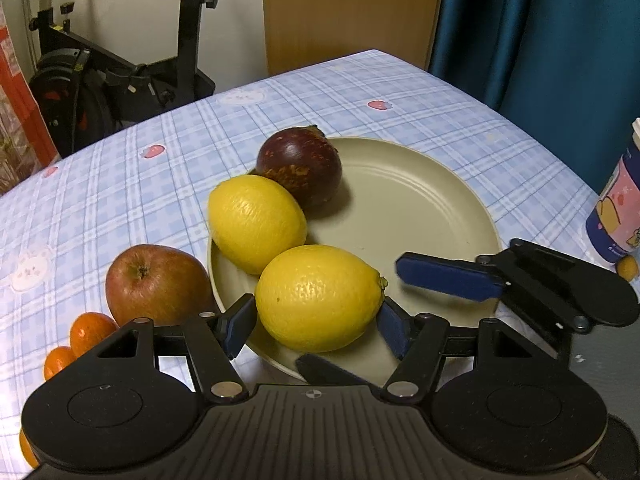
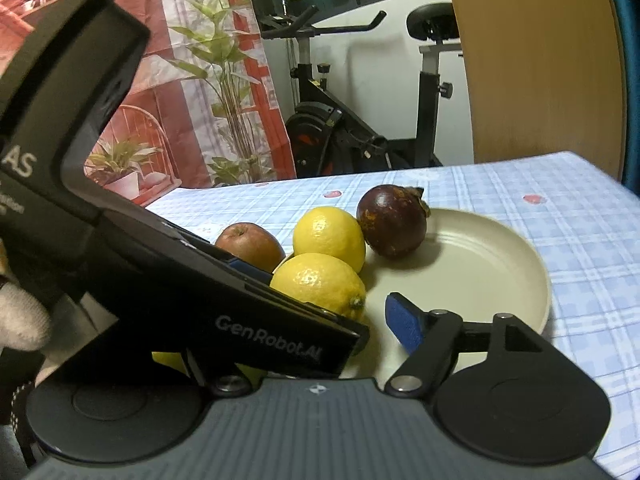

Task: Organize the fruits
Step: 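Place the second lemon on the plate beside the first lemon, then open the left tool and move it back toward the fruit pile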

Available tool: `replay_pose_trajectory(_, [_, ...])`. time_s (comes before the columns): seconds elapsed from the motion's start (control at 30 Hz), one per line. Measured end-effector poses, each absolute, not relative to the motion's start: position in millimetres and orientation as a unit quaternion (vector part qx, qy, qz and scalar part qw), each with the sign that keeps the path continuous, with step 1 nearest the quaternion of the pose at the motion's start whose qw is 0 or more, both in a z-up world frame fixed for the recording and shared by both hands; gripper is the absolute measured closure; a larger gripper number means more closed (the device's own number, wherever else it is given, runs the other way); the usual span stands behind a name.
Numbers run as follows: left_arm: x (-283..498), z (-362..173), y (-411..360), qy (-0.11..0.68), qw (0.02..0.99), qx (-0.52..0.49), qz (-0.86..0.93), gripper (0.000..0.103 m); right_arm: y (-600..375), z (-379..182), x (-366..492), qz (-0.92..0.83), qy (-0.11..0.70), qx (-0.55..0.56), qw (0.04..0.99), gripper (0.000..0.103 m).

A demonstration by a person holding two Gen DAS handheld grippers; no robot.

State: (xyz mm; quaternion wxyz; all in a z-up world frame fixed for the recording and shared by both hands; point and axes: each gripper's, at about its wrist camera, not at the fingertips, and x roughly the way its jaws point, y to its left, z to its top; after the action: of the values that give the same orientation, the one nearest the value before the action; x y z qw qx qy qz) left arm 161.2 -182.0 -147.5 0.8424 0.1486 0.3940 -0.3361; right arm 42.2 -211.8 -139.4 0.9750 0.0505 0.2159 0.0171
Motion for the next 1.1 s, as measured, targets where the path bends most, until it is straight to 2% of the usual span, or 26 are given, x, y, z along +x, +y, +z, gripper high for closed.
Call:
replay_pose_trajectory(0.27, [163, -144, -177, 0.402, 0.837, 0.133, -0.347, 0.034, -209, -140, 41, 0.012, 0.216, 0.055, 0.975, 0.028])
replay_pose_trajectory(0.5, [160, -127, -152, 0.405, 0.839, 0.081, -0.354, 0.033, -209, -139, 39, 0.014, 0.213, 0.055, 0.975, 0.028])
replay_pose_trajectory(0.87, [135, -90, -44, 0.344, 0.886, -0.003, -0.312, 0.034, -187, -127, 26, 0.051, 0.193, 0.031, 0.979, 0.028])
replay_pose_trajectory(1.0, [120, -95, -5, 0.339, 0.896, -0.015, -0.287, 0.035, -175, -126, 25, 0.063, 0.199, 0.023, 0.978, 0.028])
replay_pose_trajectory(1.1, [107, -106, 14, 0.349, 0.897, -0.020, -0.269, 0.036, -164, -123, 22, 0.077, 0.203, 0.013, 0.976, 0.032])
